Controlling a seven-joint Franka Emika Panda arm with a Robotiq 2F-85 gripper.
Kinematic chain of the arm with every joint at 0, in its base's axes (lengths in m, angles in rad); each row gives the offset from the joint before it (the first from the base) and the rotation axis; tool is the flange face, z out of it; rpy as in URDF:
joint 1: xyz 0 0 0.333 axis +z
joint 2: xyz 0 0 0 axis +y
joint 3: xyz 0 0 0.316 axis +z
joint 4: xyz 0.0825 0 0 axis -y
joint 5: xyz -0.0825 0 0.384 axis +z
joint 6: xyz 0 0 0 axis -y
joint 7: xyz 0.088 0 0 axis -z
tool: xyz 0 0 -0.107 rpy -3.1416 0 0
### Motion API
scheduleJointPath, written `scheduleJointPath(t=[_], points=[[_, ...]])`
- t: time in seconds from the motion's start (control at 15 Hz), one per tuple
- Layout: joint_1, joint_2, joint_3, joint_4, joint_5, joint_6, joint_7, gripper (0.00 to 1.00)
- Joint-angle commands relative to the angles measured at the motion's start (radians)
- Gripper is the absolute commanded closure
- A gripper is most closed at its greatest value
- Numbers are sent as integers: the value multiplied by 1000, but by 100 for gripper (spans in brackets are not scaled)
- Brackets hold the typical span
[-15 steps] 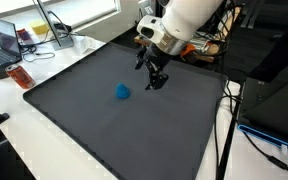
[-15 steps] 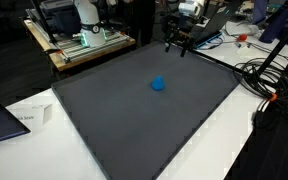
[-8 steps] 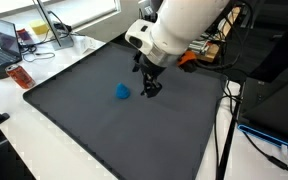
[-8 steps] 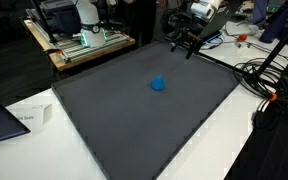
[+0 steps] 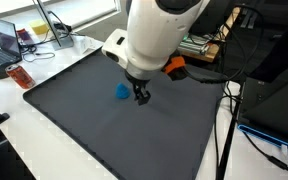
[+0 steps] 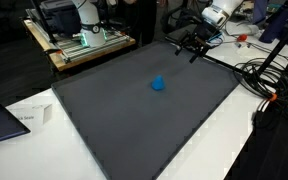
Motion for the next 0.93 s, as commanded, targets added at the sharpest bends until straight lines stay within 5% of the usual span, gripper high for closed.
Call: scheduleJointPath(t=[0.0, 0.87], points=[[-8, 115, -19, 203, 101, -131, -110, 0], [-133, 295, -19, 567, 340, -343, -501, 0]])
